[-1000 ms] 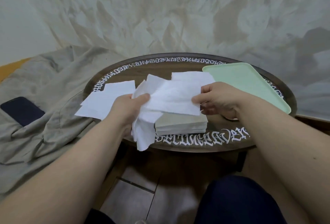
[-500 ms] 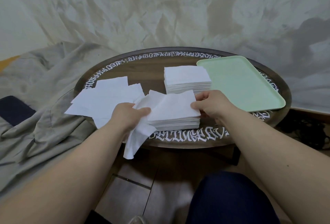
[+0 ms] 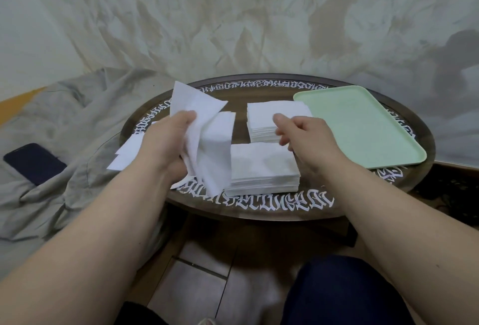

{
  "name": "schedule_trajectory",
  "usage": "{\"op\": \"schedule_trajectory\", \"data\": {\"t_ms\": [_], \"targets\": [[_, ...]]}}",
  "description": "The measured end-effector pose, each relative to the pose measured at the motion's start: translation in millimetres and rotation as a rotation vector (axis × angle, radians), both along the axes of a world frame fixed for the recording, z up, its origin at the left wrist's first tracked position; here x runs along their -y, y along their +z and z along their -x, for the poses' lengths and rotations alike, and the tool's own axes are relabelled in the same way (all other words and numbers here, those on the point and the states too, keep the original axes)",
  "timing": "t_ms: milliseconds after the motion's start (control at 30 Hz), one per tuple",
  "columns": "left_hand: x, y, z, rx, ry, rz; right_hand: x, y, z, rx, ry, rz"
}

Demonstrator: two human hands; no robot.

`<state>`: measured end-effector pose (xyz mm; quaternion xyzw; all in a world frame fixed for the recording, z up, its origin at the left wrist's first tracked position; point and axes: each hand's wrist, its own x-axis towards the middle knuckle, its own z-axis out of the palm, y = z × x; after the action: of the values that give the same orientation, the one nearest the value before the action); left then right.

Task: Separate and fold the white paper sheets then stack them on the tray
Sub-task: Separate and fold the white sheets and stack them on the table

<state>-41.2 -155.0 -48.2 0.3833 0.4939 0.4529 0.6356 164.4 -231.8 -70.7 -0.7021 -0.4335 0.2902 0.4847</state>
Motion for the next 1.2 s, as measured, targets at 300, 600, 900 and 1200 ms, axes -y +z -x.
{"op": "schedule_trajectory", "data": {"t_ms": [300,600,900,1200], "targets": [[26.8,-0.2,-27.6,0.043,-0.066,-0.039,6.6,13.4,22.4,-0.422,0.354,-0.02],[31.6,8.0,-17.5,0.055,-0.187,-0.089,-4.8,8.4,0.2,-0.231,-0.088,-0.047],[39.4,3.2,-30.1,-0.093,-0.258,-0.027,5.2,21.7,16.0,-0.508,0.298,0.045],[36.6,-4.1,-33.1,-0.255,-0.197,-0.114,6.0,14.1,17.1,-0.301,0.335,-0.043]]}}
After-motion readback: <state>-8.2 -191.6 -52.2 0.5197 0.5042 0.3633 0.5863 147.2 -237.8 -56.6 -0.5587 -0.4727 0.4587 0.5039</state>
